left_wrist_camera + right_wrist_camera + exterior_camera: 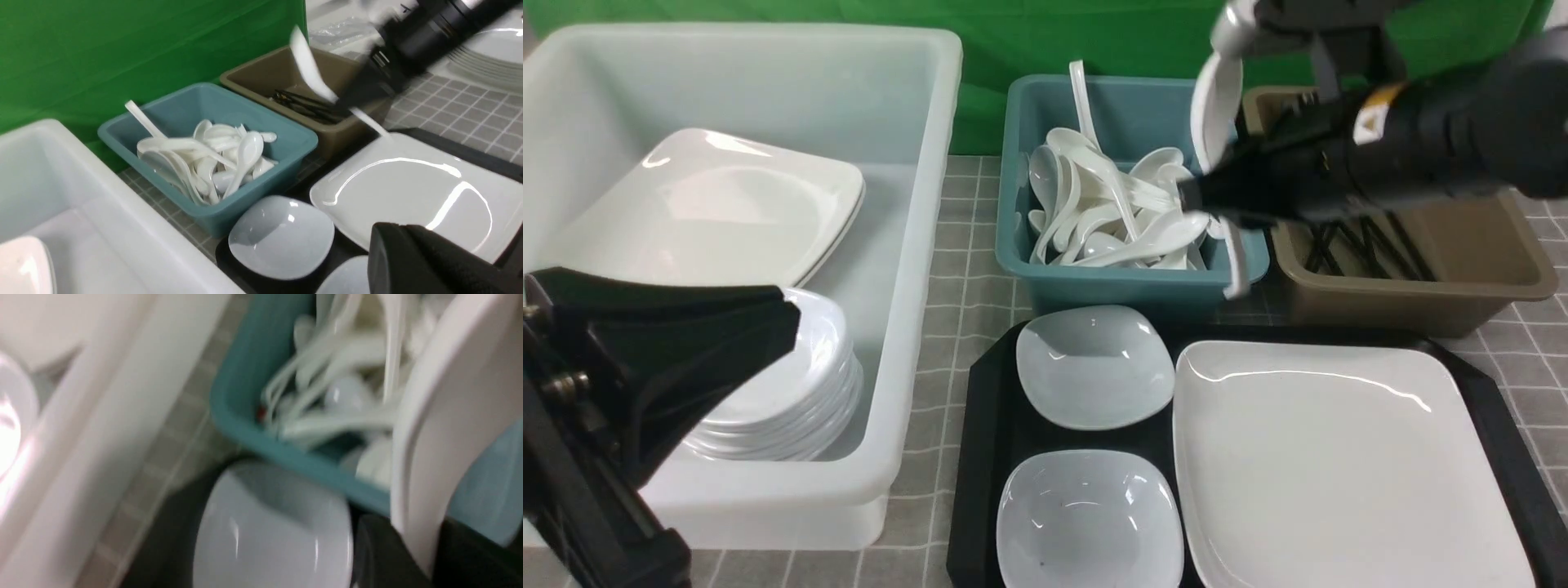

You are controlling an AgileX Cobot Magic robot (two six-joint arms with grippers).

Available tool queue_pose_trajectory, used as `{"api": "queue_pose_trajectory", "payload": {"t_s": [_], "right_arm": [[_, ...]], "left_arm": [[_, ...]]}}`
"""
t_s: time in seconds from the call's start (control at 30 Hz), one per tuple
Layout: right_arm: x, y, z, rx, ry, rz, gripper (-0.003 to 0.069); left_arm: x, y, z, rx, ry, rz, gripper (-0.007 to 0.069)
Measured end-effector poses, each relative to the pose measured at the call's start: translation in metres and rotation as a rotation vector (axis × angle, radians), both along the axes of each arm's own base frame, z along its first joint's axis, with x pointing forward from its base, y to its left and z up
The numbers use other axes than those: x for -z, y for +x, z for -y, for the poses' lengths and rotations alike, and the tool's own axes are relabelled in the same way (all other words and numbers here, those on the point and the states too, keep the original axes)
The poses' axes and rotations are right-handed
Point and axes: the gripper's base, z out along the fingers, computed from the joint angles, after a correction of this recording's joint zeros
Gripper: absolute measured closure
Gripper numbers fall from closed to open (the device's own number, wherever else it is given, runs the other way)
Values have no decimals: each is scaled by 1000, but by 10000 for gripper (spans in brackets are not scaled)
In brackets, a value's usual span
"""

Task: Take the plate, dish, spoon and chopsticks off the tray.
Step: Use the right arm to put the soup spoon into the small storage box in the middle, then use the left arm to grab a small plate from the dinner plate

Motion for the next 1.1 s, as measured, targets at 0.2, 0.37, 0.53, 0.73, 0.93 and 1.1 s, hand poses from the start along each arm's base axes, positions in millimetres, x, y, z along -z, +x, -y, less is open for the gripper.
{"api": "queue_pose_trajectory", "payload": {"t_s": [0.2,0.37,0.53,0.73,0.93,1.1], "right_arm": [[37,80,-15,66,39,88,429],[67,103,-8,95,-7,-5,200],[44,86,1,60,-72,-66,197],[-8,23,22,-53,-233,-245,403],[-20,-74,50,-83,-308,-321,485],[-13,-141,73,-82,-287,-323,485]], "left_arm": [[5,-2,-1,5,39,-46,603],[8,-3,-1,10,49,-75,603],[9,-3,-1,13,57,-94,603],[12,-3,0,16,78,-109,603],[21,8,15,110,221,-178,603],[35,22,45,235,329,-241,603]]}}
